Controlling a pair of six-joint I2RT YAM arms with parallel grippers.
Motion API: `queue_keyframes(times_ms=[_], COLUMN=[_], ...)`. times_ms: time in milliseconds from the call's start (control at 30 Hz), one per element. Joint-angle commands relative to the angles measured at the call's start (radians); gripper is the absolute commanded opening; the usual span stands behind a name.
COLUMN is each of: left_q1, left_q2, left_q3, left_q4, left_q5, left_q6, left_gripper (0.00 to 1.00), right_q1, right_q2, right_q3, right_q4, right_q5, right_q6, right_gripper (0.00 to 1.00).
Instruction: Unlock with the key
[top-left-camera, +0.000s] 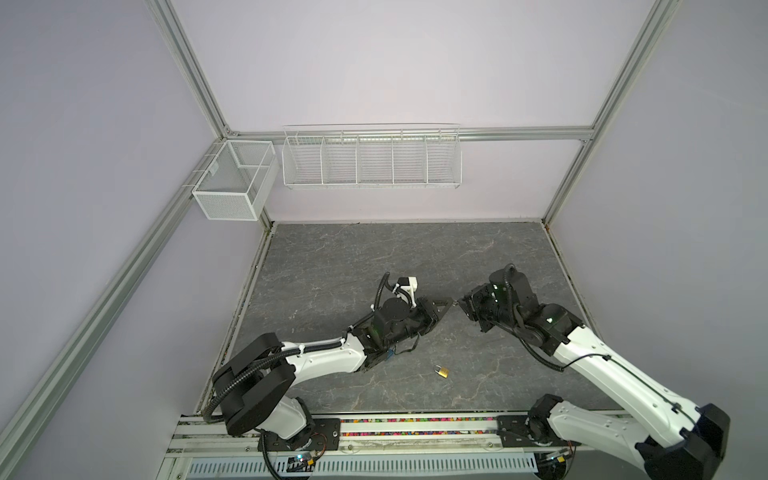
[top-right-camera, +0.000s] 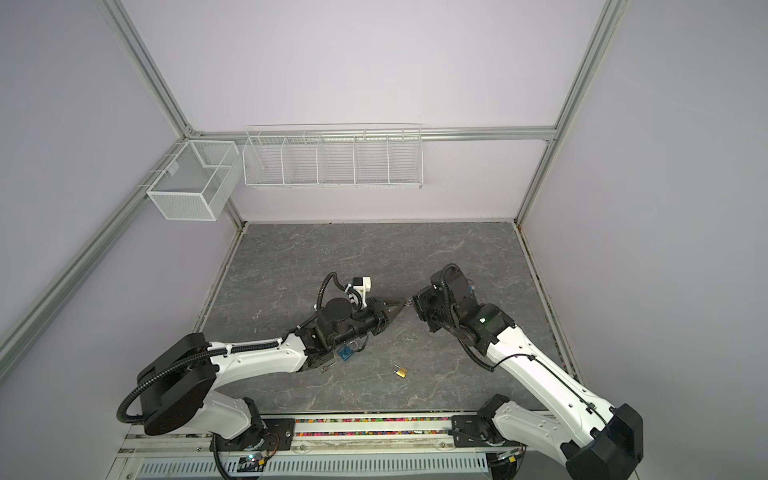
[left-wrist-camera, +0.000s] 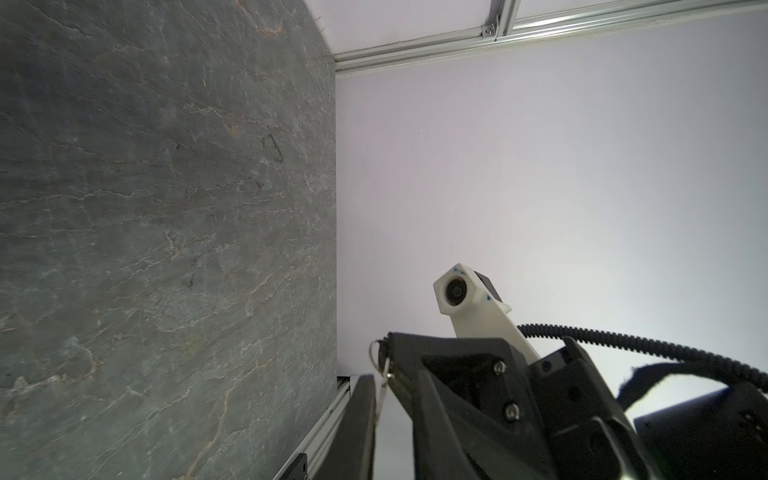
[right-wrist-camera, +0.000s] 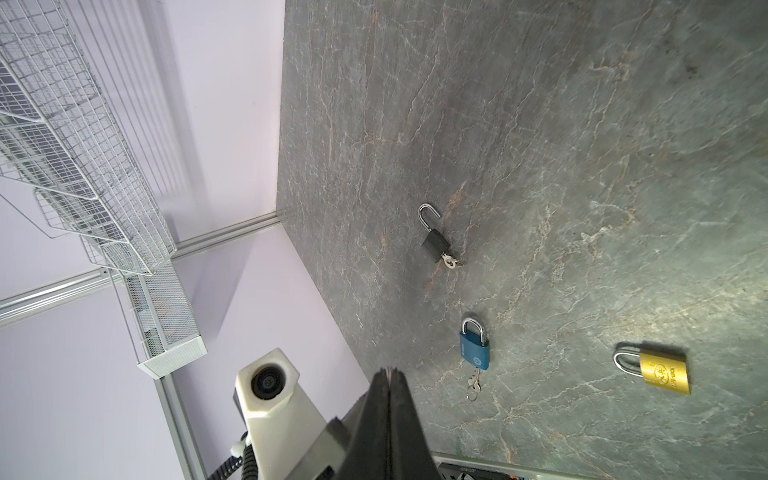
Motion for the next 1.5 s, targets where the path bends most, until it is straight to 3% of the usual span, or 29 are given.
queue_keyframes(times_ms=[0, 233, 467, 567, 667, 800, 933, 1067, 1300, 1467], left_q1=[-0.006, -0.006, -0.003, 0.008, 0.027, 0.081, 0.107, 0.108, 0.108, 0.109], left_q2=[-0.012, -0.026, -0.051, -0.071, -0.091, -0.127, -0.192, -0.231, -0.235, -0.202], left_q3=[0.036, 0.034, 0.042, 0.044, 0.049, 0.087, 0.187, 0.294, 0.36, 0.418], left_q4=[-0.012, -0.041, -0.088, -0.111, -0.127, -0.191, -0.418, -0.655, -0.715, -0.716], left_q5=[-0.013, -0.032, -0.046, -0.042, -0.022, 0.088, 0.155, 0.14, 0.193, 0.293], left_q6=[0.007, 0.02, 0.058, 0.095, 0.151, 0.27, 0.476, 0.657, 0.773, 0.787], left_gripper=[0.11, 0.0, 0.0, 0.0, 0.0, 0.0, 0.0, 0.0, 0.0, 0.0], right_q1=[-0.006, -0.006, -0.007, -0.009, -0.023, -0.089, -0.146, -0.198, -0.327, -0.403], right_q2=[-0.006, -0.009, -0.026, -0.041, -0.051, -0.06, -0.071, -0.121, -0.223, -0.283], right_q3=[0.019, 0.021, 0.027, 0.033, 0.049, 0.058, 0.093, 0.069, -0.046, -0.12], right_q4=[0.001, 0.0, -0.012, -0.014, -0.016, 0.033, 0.002, 0.035, 0.201, 0.323], right_q5=[-0.023, -0.035, -0.035, -0.031, -0.045, -0.166, -0.269, -0.385, -0.694, -0.85], right_q6=[0.073, 0.068, 0.037, -0.013, -0.112, -0.316, -0.563, -0.788, -0.959, -0.972], right_gripper=[0.07, 0.07, 0.07, 0.15, 0.35, 0.54, 0.61, 0.64, 0.72, 0.73])
